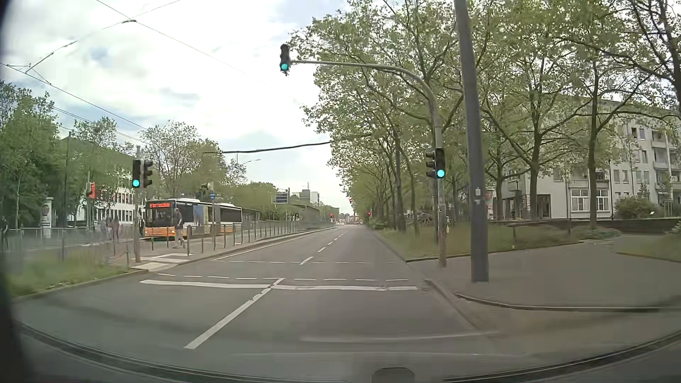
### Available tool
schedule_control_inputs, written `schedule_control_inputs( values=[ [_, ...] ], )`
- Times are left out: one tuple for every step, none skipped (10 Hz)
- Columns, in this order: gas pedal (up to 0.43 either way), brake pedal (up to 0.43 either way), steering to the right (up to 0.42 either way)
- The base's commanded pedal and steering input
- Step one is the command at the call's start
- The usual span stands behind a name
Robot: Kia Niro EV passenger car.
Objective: Follow the waypoints while adhering to traffic rules and regulations
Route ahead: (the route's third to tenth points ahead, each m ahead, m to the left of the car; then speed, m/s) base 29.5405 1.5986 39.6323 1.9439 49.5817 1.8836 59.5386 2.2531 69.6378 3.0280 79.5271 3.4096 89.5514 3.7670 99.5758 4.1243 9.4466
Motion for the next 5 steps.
schedule_control_inputs(
  values=[
    [0.260,0.030,-0.001],
    [0.260,0.030,-0.001],
    [0.260,0.030,-0.001],
    [0.260,0.030,-0.001],
    [0.260,0.037,-0.001]
  ],
)
